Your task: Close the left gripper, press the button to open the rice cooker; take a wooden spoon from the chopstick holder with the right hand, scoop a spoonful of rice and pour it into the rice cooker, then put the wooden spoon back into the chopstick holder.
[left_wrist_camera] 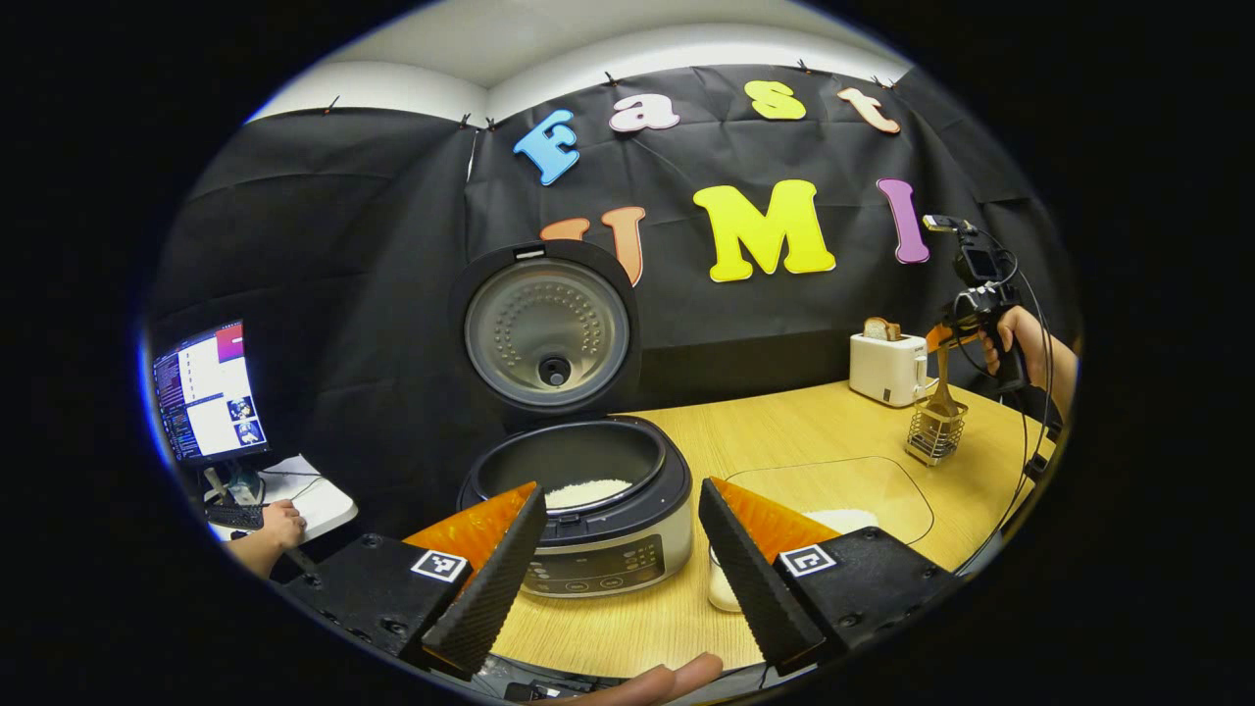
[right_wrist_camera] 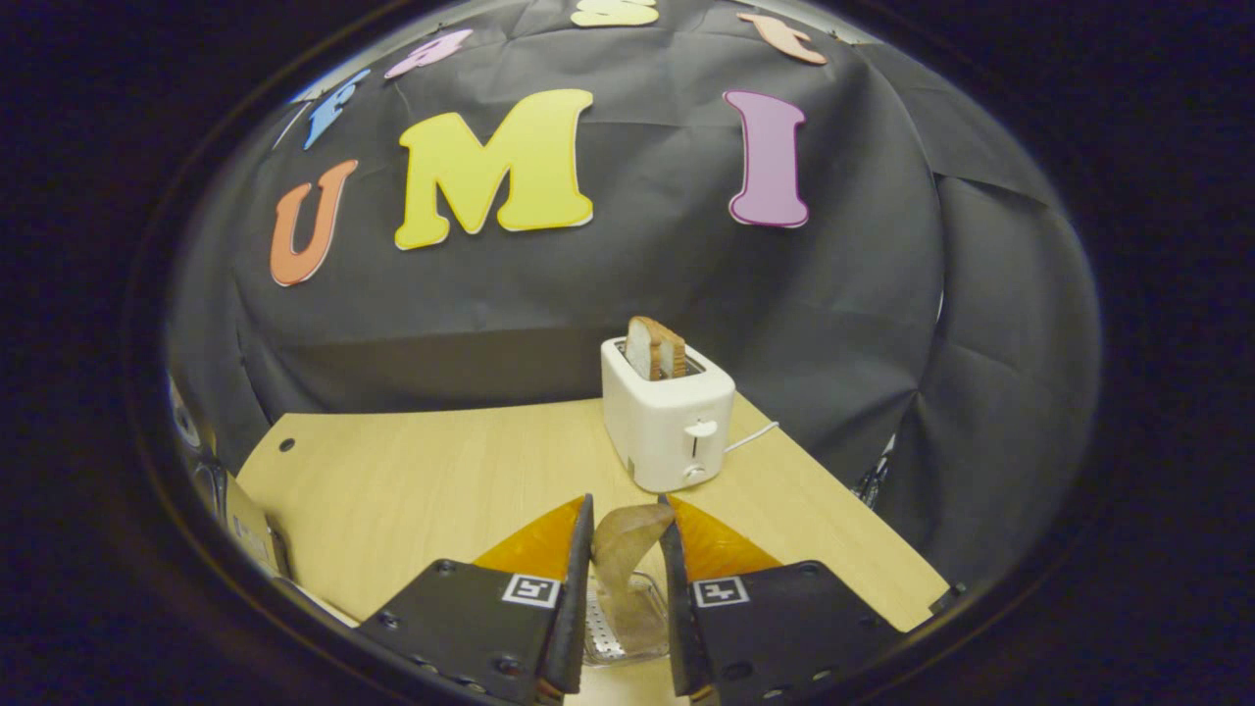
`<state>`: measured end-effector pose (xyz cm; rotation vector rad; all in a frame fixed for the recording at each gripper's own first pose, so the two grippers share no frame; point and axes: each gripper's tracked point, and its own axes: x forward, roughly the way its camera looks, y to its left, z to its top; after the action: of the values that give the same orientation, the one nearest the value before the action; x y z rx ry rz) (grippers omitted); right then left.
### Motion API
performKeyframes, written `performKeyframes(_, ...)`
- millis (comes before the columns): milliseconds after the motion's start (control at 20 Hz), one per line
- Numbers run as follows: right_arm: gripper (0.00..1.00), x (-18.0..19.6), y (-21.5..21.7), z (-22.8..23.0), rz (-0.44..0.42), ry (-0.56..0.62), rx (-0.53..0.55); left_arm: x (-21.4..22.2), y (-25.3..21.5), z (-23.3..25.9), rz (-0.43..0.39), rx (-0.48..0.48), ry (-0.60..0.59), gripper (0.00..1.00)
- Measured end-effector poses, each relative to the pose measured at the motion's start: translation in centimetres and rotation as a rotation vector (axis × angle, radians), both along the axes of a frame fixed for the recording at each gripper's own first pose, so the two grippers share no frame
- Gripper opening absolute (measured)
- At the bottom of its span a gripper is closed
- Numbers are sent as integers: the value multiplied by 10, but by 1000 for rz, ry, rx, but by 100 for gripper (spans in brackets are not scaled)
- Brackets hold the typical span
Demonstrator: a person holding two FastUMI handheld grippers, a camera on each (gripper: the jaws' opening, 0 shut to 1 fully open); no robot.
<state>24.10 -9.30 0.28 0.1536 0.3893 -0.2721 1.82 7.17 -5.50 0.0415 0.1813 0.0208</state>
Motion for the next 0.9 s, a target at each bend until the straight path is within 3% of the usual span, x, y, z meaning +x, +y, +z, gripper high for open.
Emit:
performKeyframes(250, 40, -12, -14, 30, -23, -91, -73, 4, 7, 0, 45, -77, 9, 99)
performKeyframes(300, 39, -18, -14, 37, -20, -111, -68, 5, 3, 1, 42, -80, 11, 99)
performKeyframes(400, 50, -29, -15, 51, -17, -150, -50, 6, 0, 3, 38, -62, 7, 100)
performKeyframes(500, 51, -42, -14, 59, -12, -174, -34, 6, -3, 8, 40, -46, -5, 100)
performKeyframes(550, 51, -49, -9, 66, 9, -191, -20, 6, -5, 9, 37, -45, -7, 99)
performKeyframes(700, 71, -82, 15, 75, 111, -200, -11, 3, -11, 23, 44, -22, -40, 99)
performKeyframes(750, 70, -94, 26, 79, 153, -203, -16, 1, -7, 26, 62, -9, -47, 99)
performKeyframes(850, 78, -120, 39, 87, 208, -220, -48, -1, -3, 26, 82, -1, -46, 96)
performKeyframes(900, 82, -133, 41, 91, 215, -231, -69, -2, 0, 26, 93, -2, -44, 99)
